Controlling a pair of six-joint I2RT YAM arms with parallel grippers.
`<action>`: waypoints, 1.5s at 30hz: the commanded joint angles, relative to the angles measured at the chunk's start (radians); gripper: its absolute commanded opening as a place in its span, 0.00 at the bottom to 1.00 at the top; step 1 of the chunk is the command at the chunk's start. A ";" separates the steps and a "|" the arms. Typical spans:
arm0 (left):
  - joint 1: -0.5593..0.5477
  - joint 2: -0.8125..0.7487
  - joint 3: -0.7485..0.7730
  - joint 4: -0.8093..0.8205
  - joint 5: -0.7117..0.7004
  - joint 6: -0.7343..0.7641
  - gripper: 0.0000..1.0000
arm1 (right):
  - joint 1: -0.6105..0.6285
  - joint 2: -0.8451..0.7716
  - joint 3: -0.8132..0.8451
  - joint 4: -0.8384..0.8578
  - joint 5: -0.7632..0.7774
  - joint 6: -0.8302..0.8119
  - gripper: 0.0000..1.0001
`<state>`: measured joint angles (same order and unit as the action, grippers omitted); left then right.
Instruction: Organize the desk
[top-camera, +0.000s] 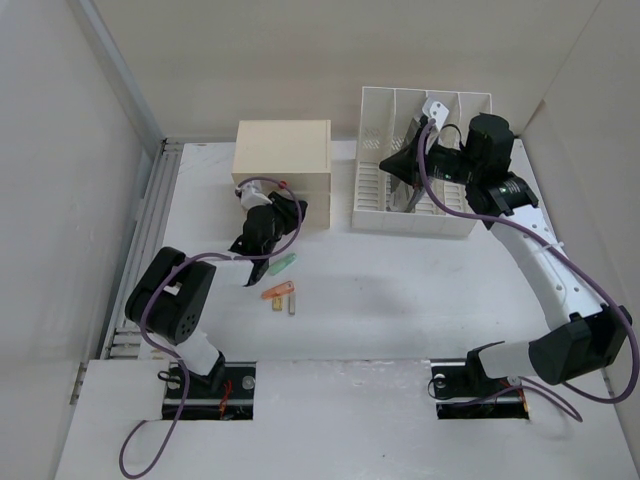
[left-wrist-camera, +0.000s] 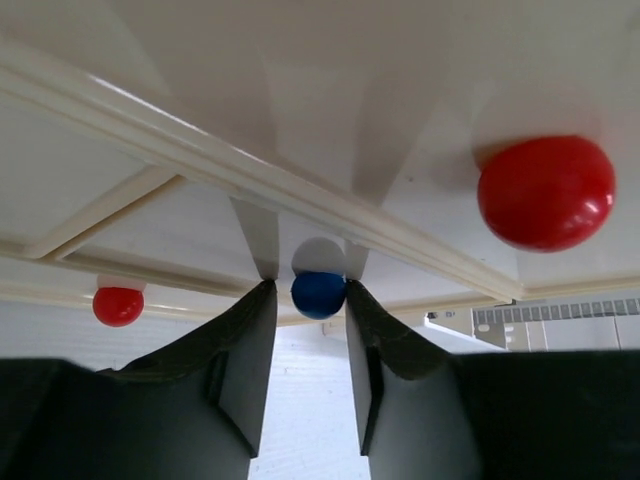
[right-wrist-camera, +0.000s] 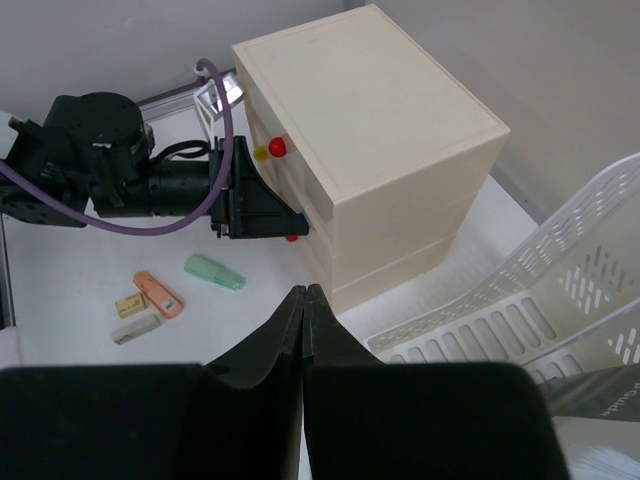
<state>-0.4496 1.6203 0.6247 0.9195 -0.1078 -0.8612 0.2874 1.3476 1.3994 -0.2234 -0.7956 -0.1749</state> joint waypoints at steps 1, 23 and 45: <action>0.008 0.006 0.047 0.044 -0.018 0.016 0.28 | -0.002 -0.007 -0.004 0.045 -0.031 0.014 0.03; -0.003 -0.075 -0.178 0.151 -0.018 -0.024 0.09 | -0.002 0.002 -0.004 0.055 -0.059 0.014 0.03; -0.113 -0.266 -0.364 0.137 -0.079 -0.033 0.56 | -0.002 0.021 -0.004 0.055 -0.077 0.014 0.06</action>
<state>-0.5564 1.3766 0.2764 1.0760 -0.1722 -0.8986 0.2874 1.3708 1.3922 -0.2226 -0.8425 -0.1741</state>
